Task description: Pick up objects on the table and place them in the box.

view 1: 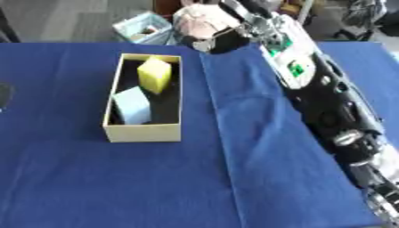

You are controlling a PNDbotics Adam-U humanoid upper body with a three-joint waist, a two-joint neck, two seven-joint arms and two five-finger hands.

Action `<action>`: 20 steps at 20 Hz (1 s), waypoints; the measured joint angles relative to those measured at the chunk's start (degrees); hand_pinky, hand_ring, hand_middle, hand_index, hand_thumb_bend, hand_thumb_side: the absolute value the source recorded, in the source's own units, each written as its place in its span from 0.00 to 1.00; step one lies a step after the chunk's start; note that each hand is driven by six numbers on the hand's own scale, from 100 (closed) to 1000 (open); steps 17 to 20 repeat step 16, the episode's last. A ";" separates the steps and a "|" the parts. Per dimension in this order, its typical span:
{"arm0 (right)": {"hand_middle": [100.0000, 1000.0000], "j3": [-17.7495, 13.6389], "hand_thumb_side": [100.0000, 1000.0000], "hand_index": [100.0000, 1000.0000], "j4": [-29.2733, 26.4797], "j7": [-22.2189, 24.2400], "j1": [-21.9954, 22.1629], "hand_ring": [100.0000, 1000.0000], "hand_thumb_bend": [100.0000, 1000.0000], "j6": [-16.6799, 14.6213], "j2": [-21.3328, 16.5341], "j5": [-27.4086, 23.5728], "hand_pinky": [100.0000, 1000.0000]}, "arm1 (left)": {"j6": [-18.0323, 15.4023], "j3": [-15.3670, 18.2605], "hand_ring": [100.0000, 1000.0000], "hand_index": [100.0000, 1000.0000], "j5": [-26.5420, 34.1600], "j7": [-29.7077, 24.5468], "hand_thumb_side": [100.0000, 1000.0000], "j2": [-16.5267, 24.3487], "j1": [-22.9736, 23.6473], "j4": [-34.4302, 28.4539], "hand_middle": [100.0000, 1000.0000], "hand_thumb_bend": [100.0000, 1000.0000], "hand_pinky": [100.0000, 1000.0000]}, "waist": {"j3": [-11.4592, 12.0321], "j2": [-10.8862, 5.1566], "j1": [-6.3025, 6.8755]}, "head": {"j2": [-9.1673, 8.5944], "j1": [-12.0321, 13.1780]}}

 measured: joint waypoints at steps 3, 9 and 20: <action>0.74 -0.74 0.20 0.86 -5.56 -0.92 3.32 0.67 0.29 1.92 -1.21 -3.47 0.64 | -0.11 0.29 0.52 0.78 -0.44 0.24 0.39 0.00 0.34 0.15 0.54 0.53 0.50 | -0.26 -0.03 0.19 | 0.00 0.16; 0.73 -2.34 0.25 0.85 -10.92 -3.62 8.36 0.65 0.23 4.67 -2.27 -7.85 0.62 | -0.28 0.42 0.52 0.78 -1.58 0.87 0.42 0.00 0.79 0.32 0.54 0.56 0.50 | -0.62 -0.04 0.51 | 0.00 0.20; 0.72 -3.82 0.26 0.84 -13.33 -5.96 11.68 0.64 0.20 6.14 -2.66 -10.61 0.61 | -0.29 0.67 0.52 0.78 -1.94 1.34 0.45 -0.02 0.91 0.34 0.54 0.60 0.50 | -1.05 0.00 0.64 | 0.00 0.22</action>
